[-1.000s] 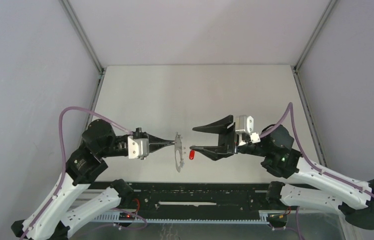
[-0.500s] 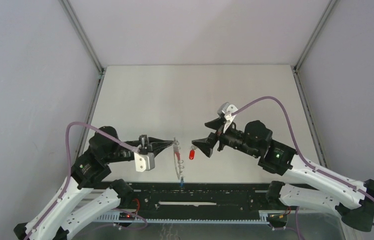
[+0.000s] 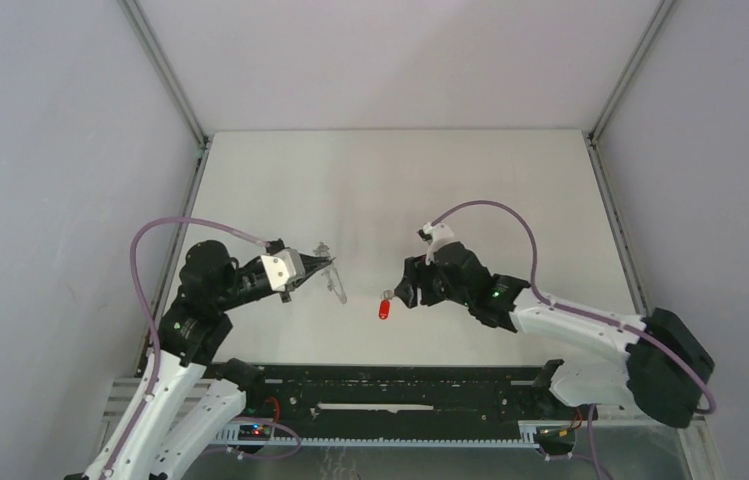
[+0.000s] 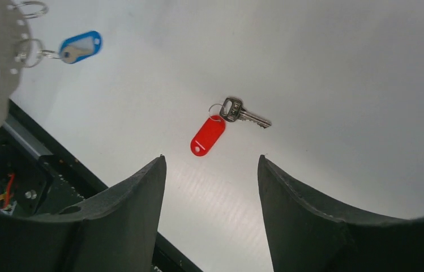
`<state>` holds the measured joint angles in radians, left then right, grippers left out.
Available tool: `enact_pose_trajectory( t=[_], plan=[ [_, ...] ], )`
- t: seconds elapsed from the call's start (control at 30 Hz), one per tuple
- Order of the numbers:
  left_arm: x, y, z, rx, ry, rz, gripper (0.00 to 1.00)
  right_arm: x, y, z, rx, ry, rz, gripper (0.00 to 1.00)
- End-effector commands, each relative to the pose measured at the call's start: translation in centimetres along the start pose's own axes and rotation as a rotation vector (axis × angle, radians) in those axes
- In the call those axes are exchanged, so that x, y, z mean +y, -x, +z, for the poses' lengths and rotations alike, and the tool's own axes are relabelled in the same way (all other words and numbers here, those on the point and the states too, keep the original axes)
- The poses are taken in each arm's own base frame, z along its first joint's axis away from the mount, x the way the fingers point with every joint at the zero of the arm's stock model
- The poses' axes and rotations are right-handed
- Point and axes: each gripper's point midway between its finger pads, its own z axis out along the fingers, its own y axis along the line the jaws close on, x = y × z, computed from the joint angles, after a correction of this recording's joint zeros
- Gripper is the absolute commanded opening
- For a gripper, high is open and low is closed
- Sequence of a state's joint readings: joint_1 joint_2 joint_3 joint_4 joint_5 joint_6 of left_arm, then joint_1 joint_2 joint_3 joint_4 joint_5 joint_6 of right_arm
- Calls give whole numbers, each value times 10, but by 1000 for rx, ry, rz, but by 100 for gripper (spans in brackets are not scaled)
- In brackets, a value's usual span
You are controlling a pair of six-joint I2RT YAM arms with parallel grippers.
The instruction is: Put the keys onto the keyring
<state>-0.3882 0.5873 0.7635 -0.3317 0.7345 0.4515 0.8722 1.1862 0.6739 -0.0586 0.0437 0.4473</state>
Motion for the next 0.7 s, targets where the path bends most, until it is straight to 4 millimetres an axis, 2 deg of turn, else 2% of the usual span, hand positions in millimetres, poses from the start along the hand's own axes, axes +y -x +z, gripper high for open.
enact_pose_trajectory(
  t=[0.0,0.17,0.4,0.67],
  plan=[
    [-2,-2,-4,-21,-5,-22,0,17,-1,26,-18,15,10,67],
    [1,-2,-8,-21,-4,-99,0,32,-13,55,-3,-64,-217,64],
    [-6,-8,-15,-3,-4,-129,0,26,-27,90,46,-103,-274,61],
    [-10,-4,-21,-6,1,-135,0,17,-37,108,83,-159,-317,56]
  ],
)
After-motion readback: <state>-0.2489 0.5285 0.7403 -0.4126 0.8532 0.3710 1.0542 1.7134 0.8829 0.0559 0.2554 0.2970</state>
